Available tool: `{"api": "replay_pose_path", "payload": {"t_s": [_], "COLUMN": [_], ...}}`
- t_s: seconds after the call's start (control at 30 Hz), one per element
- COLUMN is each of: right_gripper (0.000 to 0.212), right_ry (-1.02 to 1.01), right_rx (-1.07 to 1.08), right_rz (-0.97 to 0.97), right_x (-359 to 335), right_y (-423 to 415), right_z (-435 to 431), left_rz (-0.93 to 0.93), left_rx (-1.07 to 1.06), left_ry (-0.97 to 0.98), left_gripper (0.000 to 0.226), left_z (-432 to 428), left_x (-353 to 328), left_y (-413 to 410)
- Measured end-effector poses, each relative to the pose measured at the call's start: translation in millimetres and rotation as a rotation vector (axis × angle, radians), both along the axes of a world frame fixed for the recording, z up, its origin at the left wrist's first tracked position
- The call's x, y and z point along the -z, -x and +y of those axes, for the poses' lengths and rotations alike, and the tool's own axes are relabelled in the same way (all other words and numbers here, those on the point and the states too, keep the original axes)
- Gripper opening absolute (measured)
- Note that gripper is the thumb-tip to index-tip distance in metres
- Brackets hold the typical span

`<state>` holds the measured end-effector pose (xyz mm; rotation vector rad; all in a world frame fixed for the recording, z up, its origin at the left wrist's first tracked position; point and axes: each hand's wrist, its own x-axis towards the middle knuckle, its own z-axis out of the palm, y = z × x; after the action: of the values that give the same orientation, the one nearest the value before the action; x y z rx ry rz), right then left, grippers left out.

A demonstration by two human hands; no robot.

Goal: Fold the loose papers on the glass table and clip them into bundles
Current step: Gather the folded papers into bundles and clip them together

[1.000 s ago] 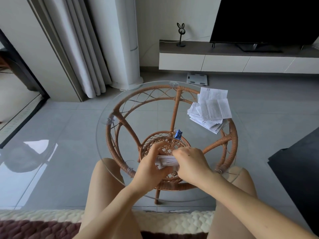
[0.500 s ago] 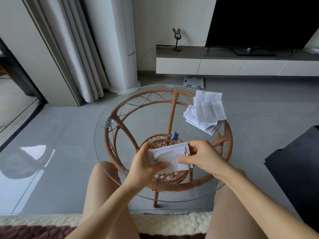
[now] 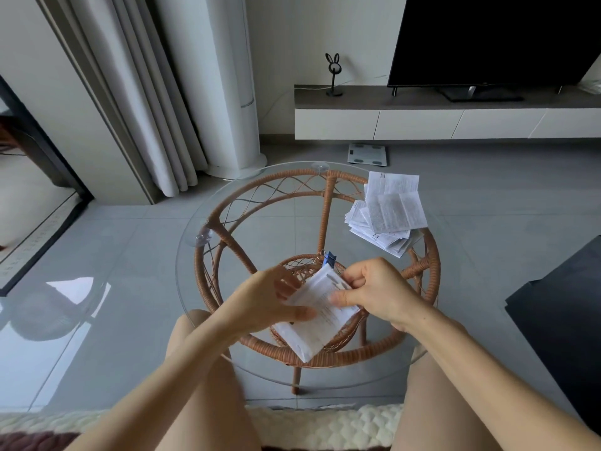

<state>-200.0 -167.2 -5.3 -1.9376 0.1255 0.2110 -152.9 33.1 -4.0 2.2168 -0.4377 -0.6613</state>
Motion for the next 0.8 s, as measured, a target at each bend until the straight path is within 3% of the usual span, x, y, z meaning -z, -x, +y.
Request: {"api": "replay_pose_path", "payload": {"t_s": [0.13,0.2,0.33,0.43,0.57,0.67,0.8], "right_gripper": [0.014,0.015,0.044,0.048,0.034,0.032,0.034], "right_ry": [0.069,0.032,-0.298,-0.435,-0.364,-0.325,-0.124], "right_rx": [-0.091,-0.054,0.185,0.261,0.278,0.302,0.304], "right_rz": [-0.028,-0.026,0.009,-0.152,-0.397,-0.439,-0.504], "right_x": [-4,-3,6,14,22,19,21], "right_y": [-6,-6,7,24,29,26,27], "right_z": [5,5,-2,8,27,29,31], "left_rz": [-0.086,-0.093,0.166,0.367,0.418,0.368,0.315], "left_rx": [0.183,0.13,-0.141,-0.248,-0.3,-0.325,-0.291], "left_ry": [-0.07,-0.065,0.185,0.449,0.647,0.682,0.676], "left_gripper": [0.041,0.035,0.028,0.03,0.042,0.053,0.055], "left_z": [-18,-23,-16,-14,-21,-21,-20], "left_x": [-9,-8,-2,0,2,1,-2], "left_y": [-4,-3,-3,5,18,24,29]}}
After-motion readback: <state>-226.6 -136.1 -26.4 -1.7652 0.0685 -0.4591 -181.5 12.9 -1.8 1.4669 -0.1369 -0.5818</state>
